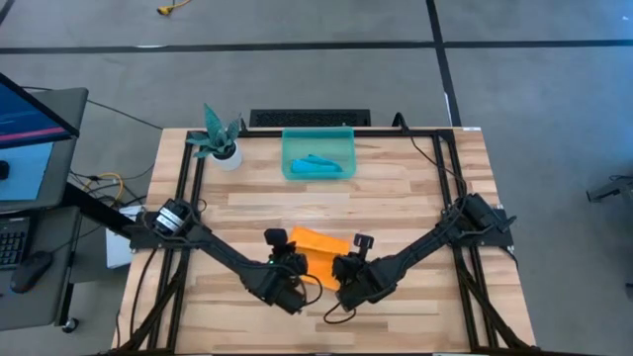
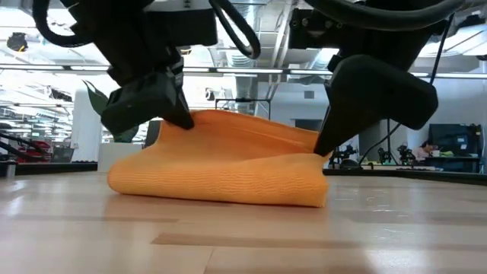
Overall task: Roll microfiber towels into tight, uniform cylinder then place into a basket
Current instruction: Roll the orange microfiber cloth
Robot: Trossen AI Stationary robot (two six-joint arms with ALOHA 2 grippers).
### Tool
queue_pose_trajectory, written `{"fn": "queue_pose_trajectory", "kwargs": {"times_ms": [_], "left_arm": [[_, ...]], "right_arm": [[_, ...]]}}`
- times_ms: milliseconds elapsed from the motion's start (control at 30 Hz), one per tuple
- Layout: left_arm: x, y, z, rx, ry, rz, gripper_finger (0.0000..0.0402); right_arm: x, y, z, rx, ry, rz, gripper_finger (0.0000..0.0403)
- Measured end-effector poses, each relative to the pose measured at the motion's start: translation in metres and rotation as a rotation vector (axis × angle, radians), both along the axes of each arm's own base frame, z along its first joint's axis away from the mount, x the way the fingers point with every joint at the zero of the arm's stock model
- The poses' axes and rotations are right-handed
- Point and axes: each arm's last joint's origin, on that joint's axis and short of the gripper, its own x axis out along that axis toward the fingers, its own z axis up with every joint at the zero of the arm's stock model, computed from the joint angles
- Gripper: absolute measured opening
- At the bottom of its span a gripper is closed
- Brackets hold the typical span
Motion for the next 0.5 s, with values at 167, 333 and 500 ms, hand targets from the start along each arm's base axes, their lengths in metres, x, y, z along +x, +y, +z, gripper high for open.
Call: {"fn": "queue_pose_trajectory", "kwargs": {"times_ms": [167,333,500], "left_arm": [[0.004,0.003,-0.001,-0.044,0.029,-0.005,0.0010],[0.007,0.006,-0.003,-0.094,0.049,0.007,0.0018],[0.009,0.011,-0.003,-0.100,0.044,0.023,0.0049]], "right_arm": [[0.000,0.000,0.000,0.005,0.004,0.000,0.0013],[0.000,0.000,0.000,0.005,0.003,-0.001,0.0008],[0.002,-0.004,0.000,0.015,-0.004,-0.032,0.0011]]}}
